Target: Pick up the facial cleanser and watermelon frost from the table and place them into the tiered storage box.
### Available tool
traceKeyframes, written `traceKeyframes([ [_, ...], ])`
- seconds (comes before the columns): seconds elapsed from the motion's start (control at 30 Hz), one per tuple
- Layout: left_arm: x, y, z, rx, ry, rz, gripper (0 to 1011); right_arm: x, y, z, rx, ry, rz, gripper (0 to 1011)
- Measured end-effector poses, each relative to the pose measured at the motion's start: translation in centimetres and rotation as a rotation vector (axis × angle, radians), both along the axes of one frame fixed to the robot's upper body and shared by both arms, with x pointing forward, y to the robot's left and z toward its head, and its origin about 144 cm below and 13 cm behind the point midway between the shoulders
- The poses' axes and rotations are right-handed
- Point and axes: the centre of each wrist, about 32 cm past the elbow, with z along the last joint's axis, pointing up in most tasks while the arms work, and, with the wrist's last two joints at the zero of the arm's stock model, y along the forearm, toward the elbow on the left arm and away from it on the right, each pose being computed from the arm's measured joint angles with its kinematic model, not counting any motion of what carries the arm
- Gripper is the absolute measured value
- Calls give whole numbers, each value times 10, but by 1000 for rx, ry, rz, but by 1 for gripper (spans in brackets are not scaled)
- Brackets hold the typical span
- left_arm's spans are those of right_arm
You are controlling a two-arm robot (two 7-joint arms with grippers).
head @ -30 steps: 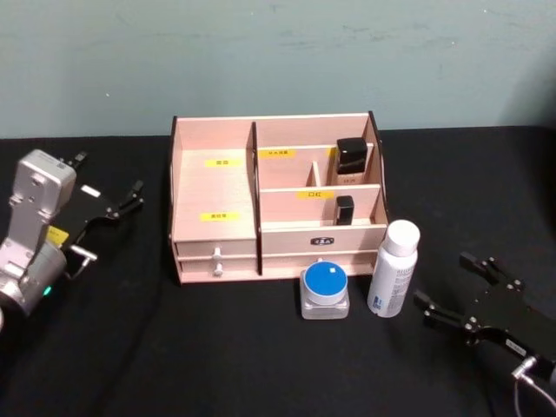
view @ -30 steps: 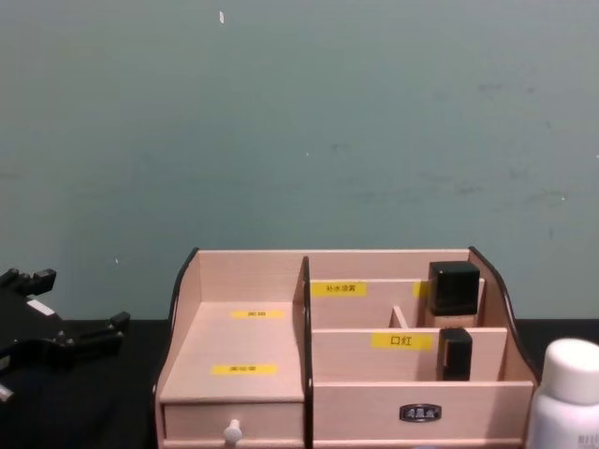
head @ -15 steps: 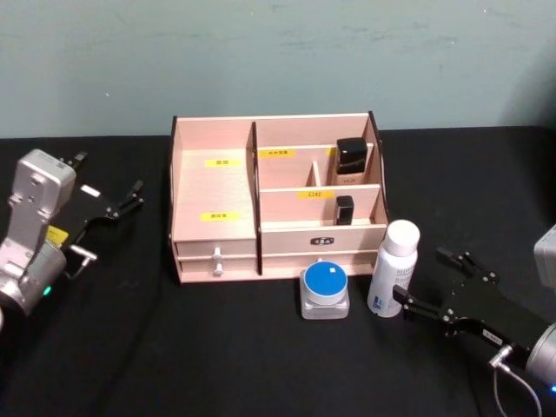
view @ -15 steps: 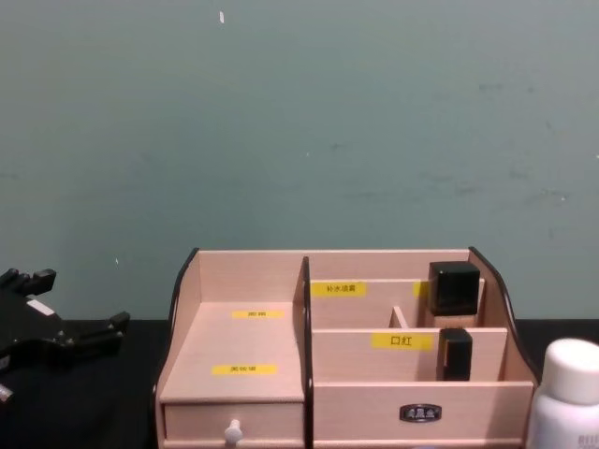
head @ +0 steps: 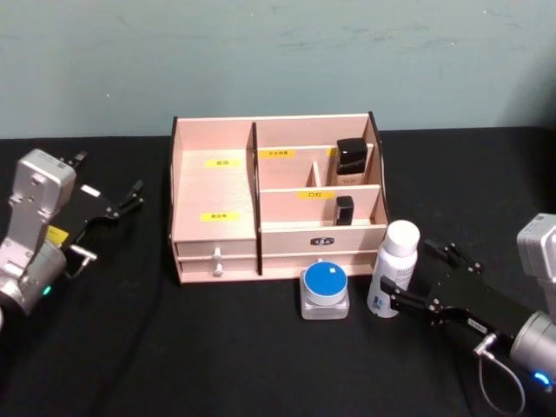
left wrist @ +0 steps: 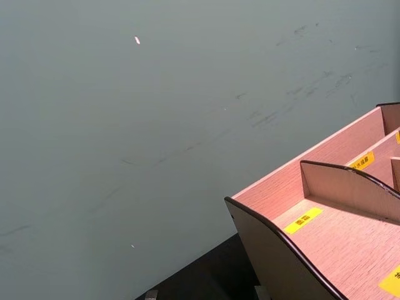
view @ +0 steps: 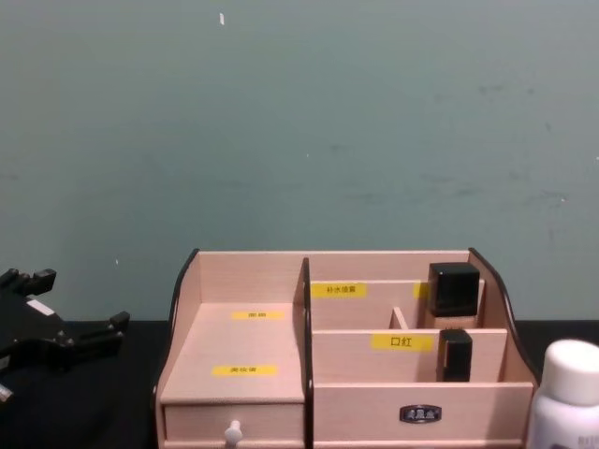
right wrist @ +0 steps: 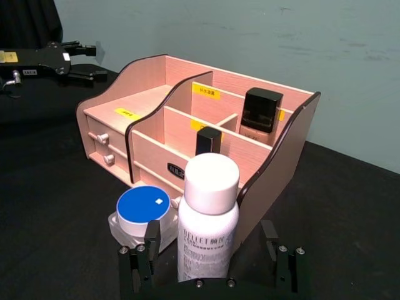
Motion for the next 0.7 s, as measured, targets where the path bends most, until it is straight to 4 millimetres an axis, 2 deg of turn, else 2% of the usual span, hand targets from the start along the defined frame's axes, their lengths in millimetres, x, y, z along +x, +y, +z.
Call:
traceKeyframes([
  [0.7, 0, 0, 0, 0, 0, 0, 1001, 13, 9, -7, 11, 0, 10, 1000],
])
